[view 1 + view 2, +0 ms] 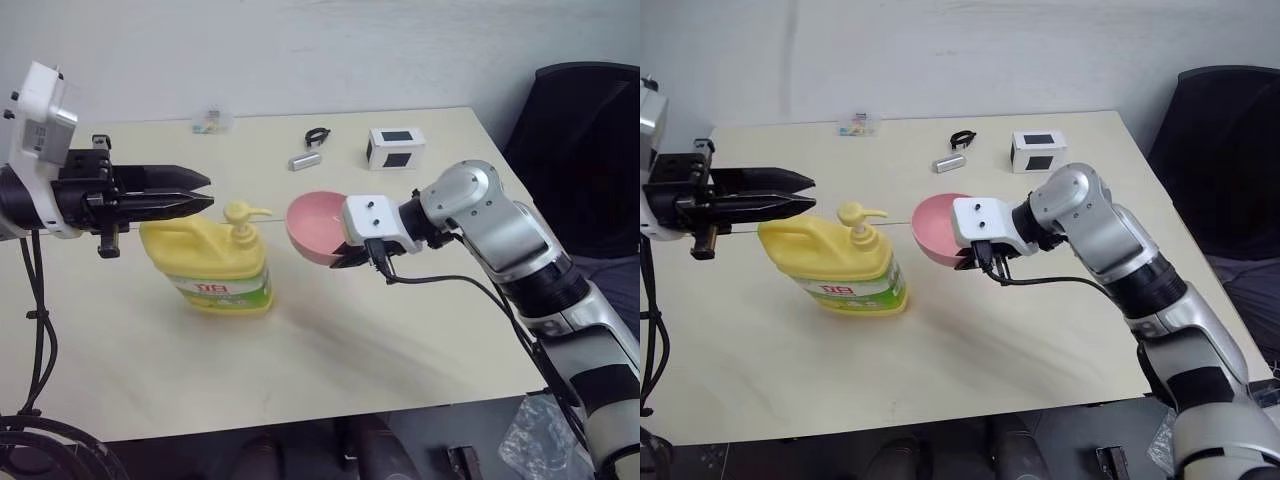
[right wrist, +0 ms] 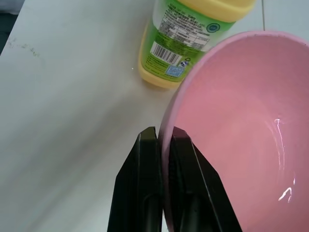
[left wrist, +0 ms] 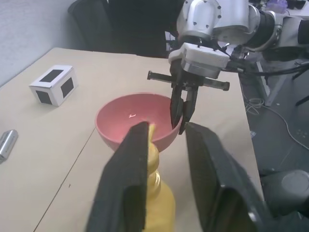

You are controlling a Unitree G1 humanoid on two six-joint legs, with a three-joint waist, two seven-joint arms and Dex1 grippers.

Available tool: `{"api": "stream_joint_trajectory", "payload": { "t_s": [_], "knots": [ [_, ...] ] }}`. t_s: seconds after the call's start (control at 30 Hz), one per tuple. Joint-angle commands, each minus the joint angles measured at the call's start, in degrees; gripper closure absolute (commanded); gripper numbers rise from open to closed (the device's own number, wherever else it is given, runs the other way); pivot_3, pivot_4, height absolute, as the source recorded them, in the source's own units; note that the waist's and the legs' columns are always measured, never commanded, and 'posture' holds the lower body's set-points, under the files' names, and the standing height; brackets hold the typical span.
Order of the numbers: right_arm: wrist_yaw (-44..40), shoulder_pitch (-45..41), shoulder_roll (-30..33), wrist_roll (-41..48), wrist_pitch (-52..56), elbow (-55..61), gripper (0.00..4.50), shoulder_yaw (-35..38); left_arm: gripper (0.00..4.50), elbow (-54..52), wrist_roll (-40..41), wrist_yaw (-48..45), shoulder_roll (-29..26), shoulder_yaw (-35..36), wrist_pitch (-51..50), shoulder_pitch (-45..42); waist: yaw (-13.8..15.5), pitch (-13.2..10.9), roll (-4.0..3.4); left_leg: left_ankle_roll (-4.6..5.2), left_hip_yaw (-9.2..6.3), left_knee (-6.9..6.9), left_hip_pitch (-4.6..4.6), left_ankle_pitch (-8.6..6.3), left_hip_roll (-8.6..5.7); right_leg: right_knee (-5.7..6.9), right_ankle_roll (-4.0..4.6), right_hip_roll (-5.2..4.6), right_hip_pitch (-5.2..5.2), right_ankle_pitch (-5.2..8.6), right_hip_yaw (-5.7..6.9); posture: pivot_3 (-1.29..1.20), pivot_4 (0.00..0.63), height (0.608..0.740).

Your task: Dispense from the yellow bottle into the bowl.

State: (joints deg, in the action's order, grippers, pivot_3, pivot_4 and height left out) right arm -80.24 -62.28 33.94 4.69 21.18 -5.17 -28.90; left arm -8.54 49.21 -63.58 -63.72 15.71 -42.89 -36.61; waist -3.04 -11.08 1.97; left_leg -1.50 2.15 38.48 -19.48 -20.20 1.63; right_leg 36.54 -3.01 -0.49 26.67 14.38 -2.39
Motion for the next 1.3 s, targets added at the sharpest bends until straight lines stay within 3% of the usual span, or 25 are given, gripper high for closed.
{"api": "stream_joint_trajectory", "payload": {
  "t_s": [0.03, 0.33, 0.77, 1.3],
  "knots": [
    [-2.2, -3.7, -1.7, 0.0, -1.5, -0.7, 4.5, 0.9, 4.22, -0.3, -1.6, 0.0, -0.1, 0.7, 1.7, -1.0, -0.1, 0.0, -0.01, 0.01, -0.02, 0.16, -0.09, -0.03, 0.02, 0.01, -0.02, -0.02, 0.0, -0.01, 0.04, 0.0, 0.15, 0.74],
    [-5.3, -5.9, -3.2, -0.4, -2.9, -0.9, 4.5, 1.5, 4.22, -2.5, -4.8, 0.6, 2.4, -0.9, 4.0, 0.5, -0.1, 0.0, -0.01, 0.06, -0.03, 0.65, -0.15, -0.35, 0.13, 0.3, -0.03, -0.11, 0.0, -0.02, 0.29, 0.0, 0.15, 0.74],
    [-6.4, -10.0, -4.7, -1.2, -4.9, -3.5, 4.5, 2.3, 4.22, 2.4, -12.2, 1.3, 7.9, -6.5, 8.5, -4.2, 0.0, 0.0, -0.01, 0.05, -0.04, 0.67, -0.13, -0.35, 0.11, 0.35, 0.0, -0.14, 0.01, 0.0, 0.3, 0.0, 0.15, 0.74],
    [-7.0, -13.3, -5.6, -1.7, -7.5, -7.6, 4.5, 2.7, 4.22, 2.9, -16.1, -2.3, 8.5, -9.7, 10.7, -4.7, 0.0, 0.0, -0.02, 0.05, -0.05, 0.66, -0.13, -0.35, 0.16, 0.37, 0.0, -0.19, 0.02, 0.0, 0.28, 0.0, 0.15, 0.74]
  ]
}}
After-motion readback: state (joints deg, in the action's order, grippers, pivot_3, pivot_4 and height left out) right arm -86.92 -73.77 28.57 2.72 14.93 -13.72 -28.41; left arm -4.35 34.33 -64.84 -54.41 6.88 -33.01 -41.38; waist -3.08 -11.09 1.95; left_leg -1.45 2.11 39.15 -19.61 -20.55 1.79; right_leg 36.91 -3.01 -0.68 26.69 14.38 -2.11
